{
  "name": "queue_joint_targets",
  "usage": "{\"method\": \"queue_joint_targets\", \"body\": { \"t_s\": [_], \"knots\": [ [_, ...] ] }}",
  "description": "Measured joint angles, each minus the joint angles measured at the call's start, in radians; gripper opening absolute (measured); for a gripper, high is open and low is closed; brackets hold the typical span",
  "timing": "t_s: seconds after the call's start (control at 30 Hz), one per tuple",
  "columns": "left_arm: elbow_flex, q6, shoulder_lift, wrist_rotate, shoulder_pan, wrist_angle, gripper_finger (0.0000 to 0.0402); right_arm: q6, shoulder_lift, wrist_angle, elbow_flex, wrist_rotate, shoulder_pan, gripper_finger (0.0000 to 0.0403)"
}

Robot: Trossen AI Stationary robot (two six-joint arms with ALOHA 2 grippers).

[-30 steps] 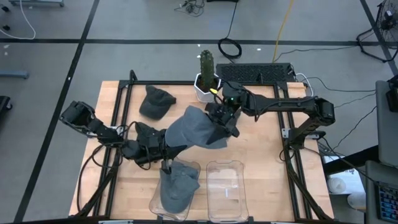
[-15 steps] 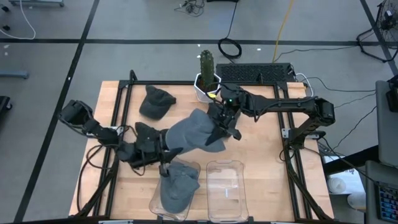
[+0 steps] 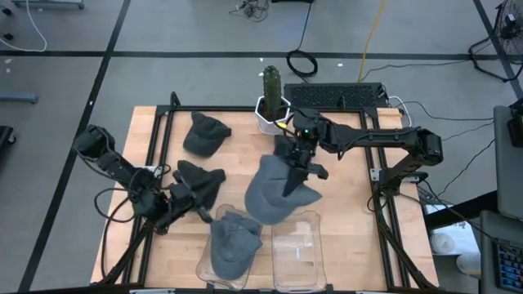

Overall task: Pick & Place hat
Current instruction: Put the gray cap into the left transparent bin

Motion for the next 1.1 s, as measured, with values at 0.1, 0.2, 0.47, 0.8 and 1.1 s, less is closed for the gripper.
{"method": "queue_joint_targets", "body": {
  "t_s": [0.1,0.2,0.47,0.8,1.1],
  "knots": [
    [0.0,-0.003,0.0,-0.019,-0.002,0.001,0.0085,0.043,0.0,0.008,0.0,-0.11,0.002,0.0001],
    [0.0,0.005,0.0,0.037,-0.002,-0.002,0.0085,0.051,0.0,0.011,0.0,-0.115,0.018,0.0],
    [-0.001,-0.073,-0.021,0.065,-0.012,-0.001,0.0085,0.043,0.03,0.01,0.0,-0.111,0.111,0.0],
    [0.01,-0.761,-0.18,0.885,0.137,-0.565,0.0085,0.02,0.055,0.004,0.0,-0.11,0.13,0.0],
    [0.065,-1.043,-0.167,1.266,0.388,-0.591,0.0088,-0.015,0.055,0.001,0.0,-0.083,0.133,0.0]
  ]
}}
